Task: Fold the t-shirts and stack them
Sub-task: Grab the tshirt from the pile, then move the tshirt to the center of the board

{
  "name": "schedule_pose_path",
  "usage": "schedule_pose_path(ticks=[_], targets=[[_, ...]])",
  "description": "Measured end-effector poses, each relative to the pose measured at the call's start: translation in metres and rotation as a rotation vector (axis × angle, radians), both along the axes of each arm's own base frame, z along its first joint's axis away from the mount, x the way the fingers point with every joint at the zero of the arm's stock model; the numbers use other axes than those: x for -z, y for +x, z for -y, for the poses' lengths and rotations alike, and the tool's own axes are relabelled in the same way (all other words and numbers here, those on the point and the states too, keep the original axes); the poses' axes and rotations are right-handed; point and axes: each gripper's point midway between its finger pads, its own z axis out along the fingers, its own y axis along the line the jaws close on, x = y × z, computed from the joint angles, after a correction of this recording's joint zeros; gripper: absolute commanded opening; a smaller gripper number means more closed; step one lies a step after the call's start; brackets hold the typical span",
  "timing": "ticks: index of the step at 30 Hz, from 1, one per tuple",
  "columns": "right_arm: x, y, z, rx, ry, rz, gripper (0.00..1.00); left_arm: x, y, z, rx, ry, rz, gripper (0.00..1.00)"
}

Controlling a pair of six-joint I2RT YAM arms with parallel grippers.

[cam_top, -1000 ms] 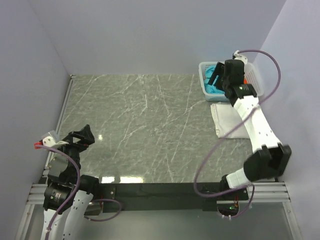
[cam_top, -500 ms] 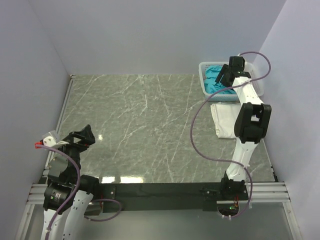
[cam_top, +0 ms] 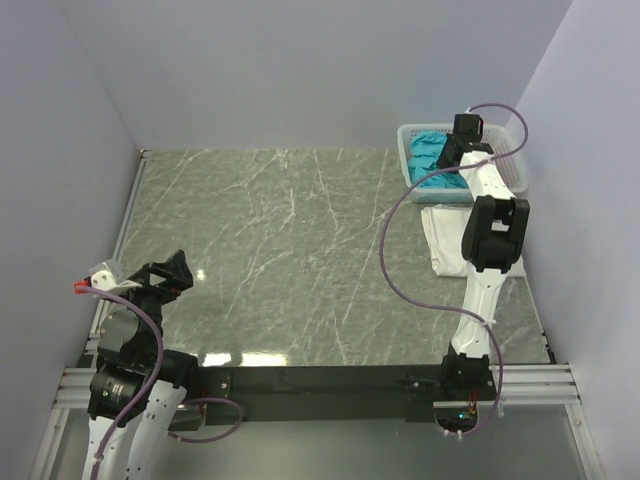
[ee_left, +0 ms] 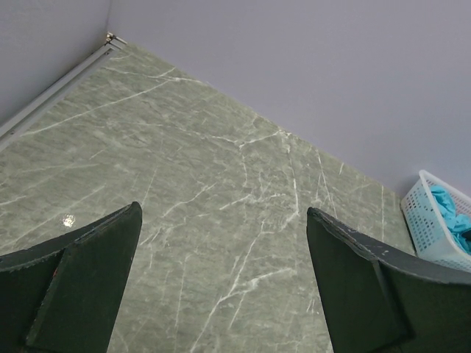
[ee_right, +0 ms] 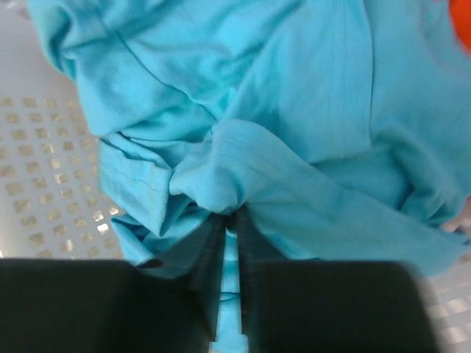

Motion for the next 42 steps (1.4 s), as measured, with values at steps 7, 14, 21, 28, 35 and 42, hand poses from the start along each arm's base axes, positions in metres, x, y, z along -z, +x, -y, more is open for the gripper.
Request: schedule_pose_path(ticks=[7, 14, 21, 28, 35, 42], targets=[[-0.017, 0.003, -0.003, -0.029, -0.024, 0.03, 0.0, 0.0, 0.0, 0.001, 0.008, 0.004, 0.0, 1.0], [-0.164, -0.018, -0.048, -0.115, -0.086, 0.278, 0.0, -0.001, 0.0, 0.003, 0.017, 0.006, 0.005, 1.0], [-0.43, -0.138, -0.175, -0.414, -0.012, 0.878, 0.0, -0.001, 0.001, 0.005, 0.028, 0.01, 0.004, 0.99], [-0.582, -0.295, -0.242, -0.788, 0.235, 1.339, 0.0, -0.001, 0.001, 0.005, 0.031, 0.01, 0.004, 0.99], [-0.581, -0.324, -0.263, -0.905, 0.339, 1.379, 0.0, 0.0, 0.001, 0.008, 0.046, 0.011, 0.001, 0.99], [-0.392, -0.226, -0.272, -0.696, 0.296, 0.912, 0.05, 0.002, 0.009, 0.018, 0.093, 0.024, -0.018, 0.99]])
